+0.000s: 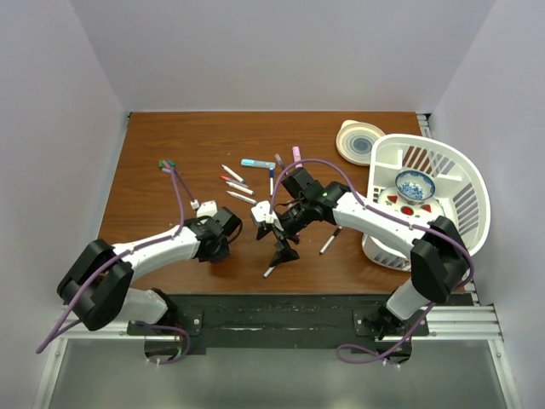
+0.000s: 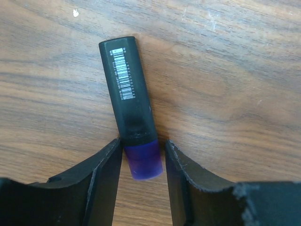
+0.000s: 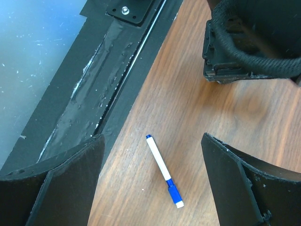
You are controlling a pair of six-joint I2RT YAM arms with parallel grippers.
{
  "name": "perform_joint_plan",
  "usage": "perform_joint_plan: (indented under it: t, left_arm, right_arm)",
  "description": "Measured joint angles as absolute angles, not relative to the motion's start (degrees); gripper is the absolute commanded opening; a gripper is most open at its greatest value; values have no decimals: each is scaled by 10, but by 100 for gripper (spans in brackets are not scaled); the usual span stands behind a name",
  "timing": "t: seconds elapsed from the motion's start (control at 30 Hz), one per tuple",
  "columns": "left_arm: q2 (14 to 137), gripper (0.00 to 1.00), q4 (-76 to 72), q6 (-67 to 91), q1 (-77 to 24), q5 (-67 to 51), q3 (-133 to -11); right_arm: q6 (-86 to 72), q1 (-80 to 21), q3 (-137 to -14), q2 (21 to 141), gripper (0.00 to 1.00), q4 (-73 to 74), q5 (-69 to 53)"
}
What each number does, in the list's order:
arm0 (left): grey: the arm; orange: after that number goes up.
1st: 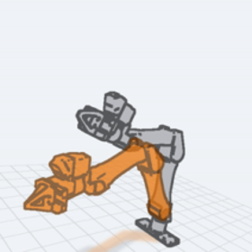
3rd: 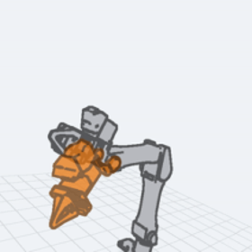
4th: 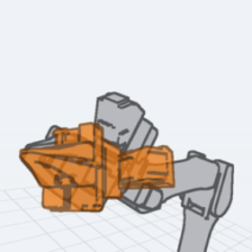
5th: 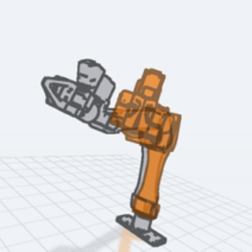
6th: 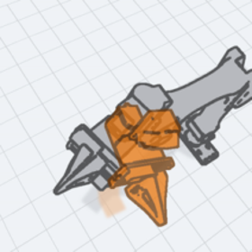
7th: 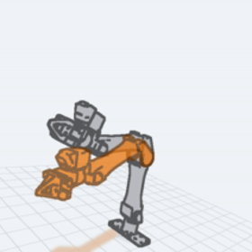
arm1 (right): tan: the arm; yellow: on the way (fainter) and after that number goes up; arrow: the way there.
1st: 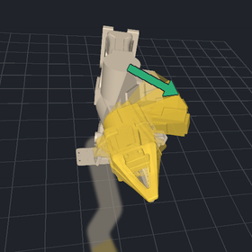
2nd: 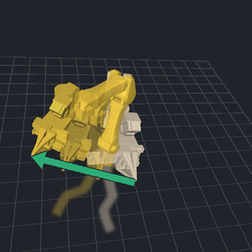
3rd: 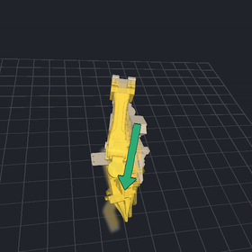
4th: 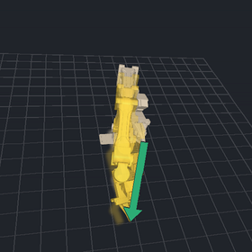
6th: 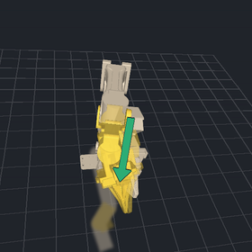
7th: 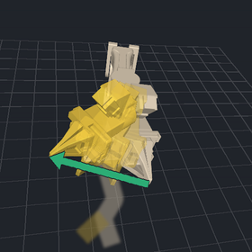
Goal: Open the pen caps
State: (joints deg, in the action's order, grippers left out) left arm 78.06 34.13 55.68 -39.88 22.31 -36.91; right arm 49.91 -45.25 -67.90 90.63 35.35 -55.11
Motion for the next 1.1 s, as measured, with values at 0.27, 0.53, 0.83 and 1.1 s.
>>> perform_joint_plan:
  t: [0.27, 0.53, 0.83, 1.1]
  left_arm:
    - [799, 40, 341, 575, -424, 237, -380]
    - [778, 4, 323, 566, -429, 237, -370]
    - [744, 0, 271, 453, -429, 85, -356]
    - [791, 0, 230, 339, -432, -131, -401]
  right_arm:
    - [502, -452, -679, 906, 88, 356, -553]
    - [506, -446, -679, 906, 88, 359, -555]
    - [585, -427, -665, 897, 95, 383, -539]
    - [671, -427, -585, 841, 95, 374, -464]
